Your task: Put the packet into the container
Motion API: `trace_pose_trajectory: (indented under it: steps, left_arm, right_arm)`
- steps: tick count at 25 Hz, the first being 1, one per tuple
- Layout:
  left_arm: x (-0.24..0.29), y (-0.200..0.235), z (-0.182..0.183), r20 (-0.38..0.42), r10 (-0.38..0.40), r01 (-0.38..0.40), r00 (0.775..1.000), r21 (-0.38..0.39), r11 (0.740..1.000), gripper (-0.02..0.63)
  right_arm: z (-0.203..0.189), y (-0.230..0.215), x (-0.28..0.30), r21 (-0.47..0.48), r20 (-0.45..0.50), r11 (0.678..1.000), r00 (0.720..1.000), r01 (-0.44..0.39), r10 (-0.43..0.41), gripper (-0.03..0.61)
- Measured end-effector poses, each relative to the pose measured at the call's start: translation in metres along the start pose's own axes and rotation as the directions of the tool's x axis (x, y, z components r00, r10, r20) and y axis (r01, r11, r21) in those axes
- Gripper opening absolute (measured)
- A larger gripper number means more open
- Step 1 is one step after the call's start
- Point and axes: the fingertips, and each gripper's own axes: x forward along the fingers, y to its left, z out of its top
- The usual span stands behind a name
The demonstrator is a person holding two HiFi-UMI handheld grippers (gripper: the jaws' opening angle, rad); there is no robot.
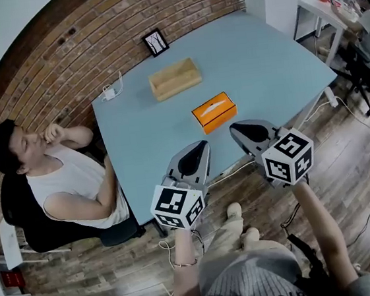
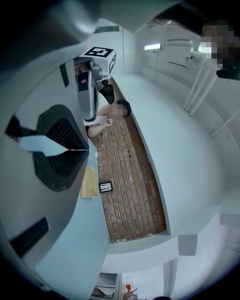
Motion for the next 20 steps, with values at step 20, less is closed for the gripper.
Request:
trace_pose_trajectory:
  steps: [20]
  left_arm:
    - [0.088, 0.086, -0.003, -0.011, -0.022, 0.021, 1.000, -0.064, 0.998, 0.008]
  right_arm:
    - [0.022, -0.099, 0.082, 0.033, -0.087, 0.998, 0.995, 0.045, -0.042, 0.012]
